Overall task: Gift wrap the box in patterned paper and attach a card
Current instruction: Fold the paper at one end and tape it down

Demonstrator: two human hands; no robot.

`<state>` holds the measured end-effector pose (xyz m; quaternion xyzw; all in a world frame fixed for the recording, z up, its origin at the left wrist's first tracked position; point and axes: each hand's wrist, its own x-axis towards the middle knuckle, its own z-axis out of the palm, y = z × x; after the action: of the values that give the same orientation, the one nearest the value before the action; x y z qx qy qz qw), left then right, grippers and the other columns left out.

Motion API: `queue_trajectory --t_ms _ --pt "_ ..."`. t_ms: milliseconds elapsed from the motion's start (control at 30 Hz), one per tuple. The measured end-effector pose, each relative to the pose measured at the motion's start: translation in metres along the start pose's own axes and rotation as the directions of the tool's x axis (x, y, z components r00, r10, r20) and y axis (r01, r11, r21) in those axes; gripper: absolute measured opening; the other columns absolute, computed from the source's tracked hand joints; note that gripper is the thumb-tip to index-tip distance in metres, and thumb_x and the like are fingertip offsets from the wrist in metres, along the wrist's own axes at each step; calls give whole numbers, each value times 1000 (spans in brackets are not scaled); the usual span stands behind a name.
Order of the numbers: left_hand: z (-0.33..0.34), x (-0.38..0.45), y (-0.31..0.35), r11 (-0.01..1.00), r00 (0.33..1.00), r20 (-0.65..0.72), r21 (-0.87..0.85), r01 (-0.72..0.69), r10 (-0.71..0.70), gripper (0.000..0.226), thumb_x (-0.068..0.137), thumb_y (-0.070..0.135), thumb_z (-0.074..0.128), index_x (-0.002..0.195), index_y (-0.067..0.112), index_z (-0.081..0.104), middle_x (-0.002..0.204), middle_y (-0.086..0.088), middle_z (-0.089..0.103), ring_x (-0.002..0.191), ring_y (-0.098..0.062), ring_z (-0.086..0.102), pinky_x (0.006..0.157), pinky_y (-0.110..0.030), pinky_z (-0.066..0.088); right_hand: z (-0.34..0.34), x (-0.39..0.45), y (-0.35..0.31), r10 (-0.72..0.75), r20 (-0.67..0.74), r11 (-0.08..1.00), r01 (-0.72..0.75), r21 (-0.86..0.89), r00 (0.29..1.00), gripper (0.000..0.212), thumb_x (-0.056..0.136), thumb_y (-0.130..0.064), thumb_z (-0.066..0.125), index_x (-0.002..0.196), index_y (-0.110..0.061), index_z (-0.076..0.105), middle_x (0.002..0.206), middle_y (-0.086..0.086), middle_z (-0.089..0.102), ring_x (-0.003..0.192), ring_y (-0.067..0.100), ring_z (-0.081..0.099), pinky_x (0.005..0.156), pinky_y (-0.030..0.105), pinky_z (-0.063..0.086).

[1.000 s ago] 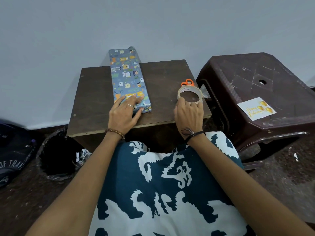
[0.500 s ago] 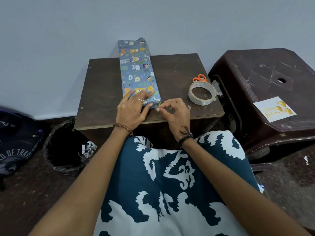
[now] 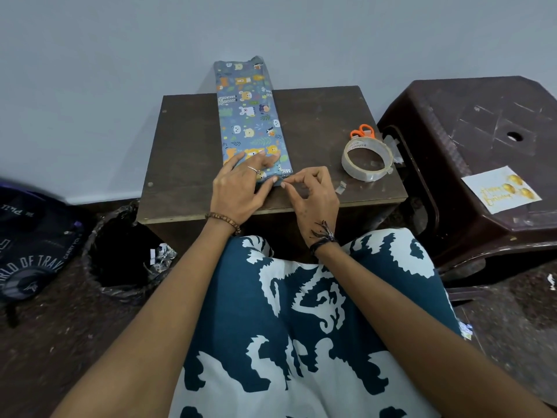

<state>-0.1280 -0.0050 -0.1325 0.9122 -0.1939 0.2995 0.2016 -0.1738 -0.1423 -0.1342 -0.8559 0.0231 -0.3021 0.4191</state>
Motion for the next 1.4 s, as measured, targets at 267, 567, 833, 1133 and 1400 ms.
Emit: queue_trajectory --t_ms 267,567,833,1133,1400 --pt "-2 1 4 996 996 -78 -67 -50 45 32 77 20 72 105 10 63 93 0 73 107 -13 43 101 -24 27 4 0 2 -66 -20 997 65 -49 998 7 78 -21 71 78 -15 67 90 -1 58 72 14 59 59 40 51" --pt "6 0 -9 997 987 154 -63 53 -43 44 89 46 45 119 17 57 109 8 68 118 -14 55 110 -21 26 1 -8 -20 411 -16 839 -371 399 912 11 78 -17 74 72 -22 67 86 -4 60 69 0 59 65 17 51" --pt "-1 2 -1 993 995 100 -112 36 -25 36 87 39 51 113 16 60 104 11 69 108 -9 60 109 -22 28 11 -17 -51 819 323 120 -693 711 474 9 86 -13 65 92 -6 65 63 1 66 45 6 59 43 20 51" --pt "4 1 -8 991 979 181 -79 105 -90 40 87 47 47 113 18 57 109 8 69 120 -14 54 108 -30 35 18 -11 -58 811 325 113 -677 727 486 10 88 -21 63 91 -12 62 40 -2 59 30 5 50 31 16 39" --pt "4 1 -7 988 976 178 -68 139 -125 46 85 49 45 118 19 57 110 8 68 123 -17 51 106 -28 36 20 -9 -56 813 310 139 -681 719 493 6 87 -20 64 84 -15 62 39 -3 58 28 5 46 30 15 37"
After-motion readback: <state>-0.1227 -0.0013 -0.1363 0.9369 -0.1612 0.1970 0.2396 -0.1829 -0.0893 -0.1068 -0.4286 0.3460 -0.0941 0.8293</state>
